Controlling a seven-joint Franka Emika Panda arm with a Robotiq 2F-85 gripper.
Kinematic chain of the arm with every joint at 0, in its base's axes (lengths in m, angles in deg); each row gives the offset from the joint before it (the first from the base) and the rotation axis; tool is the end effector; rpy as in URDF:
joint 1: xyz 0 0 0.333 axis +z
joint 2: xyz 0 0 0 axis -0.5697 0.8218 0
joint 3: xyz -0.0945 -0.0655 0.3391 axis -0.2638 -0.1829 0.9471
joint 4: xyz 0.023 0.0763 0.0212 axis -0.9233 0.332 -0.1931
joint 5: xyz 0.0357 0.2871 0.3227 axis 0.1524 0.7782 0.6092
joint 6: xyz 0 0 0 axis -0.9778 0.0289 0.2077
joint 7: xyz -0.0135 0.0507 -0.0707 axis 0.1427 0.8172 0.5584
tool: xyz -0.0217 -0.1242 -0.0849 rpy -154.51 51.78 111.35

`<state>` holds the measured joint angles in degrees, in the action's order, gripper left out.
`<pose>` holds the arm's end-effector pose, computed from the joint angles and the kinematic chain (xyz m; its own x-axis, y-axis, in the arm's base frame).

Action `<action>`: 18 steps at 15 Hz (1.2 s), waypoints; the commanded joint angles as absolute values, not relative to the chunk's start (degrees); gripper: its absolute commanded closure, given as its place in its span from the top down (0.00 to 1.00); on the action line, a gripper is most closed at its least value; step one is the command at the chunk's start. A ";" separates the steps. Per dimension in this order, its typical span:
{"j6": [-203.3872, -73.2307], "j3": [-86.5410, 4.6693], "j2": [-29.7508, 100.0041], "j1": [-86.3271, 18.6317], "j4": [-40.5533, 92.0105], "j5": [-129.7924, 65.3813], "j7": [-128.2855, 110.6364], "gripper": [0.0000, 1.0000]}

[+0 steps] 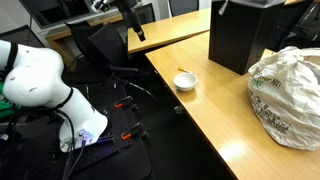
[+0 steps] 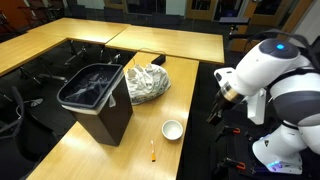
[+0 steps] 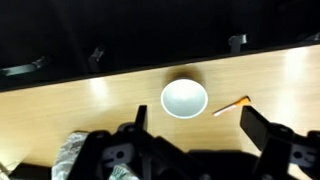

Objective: Move the white bowl away from you

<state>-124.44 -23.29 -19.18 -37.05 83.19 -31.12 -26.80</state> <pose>0.3757 0.0696 0.4400 0.9604 -0.2039 0.1898 -0.2272 -0.9676 0.1103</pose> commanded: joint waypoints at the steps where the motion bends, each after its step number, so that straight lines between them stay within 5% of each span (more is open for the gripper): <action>1: -129.19 -19.96 -5.62 -39.74 79.10 -36.30 -33.51 1.00; 17: -135.82 -33.41 41.21 -25.11 55.81 -53.04 -45.79 1.00; 18: -135.90 -34.42 42.71 -24.04 54.57 -53.03 -45.67 0.94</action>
<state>-137.38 -31.20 39.11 -27.59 58.61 -52.89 -45.10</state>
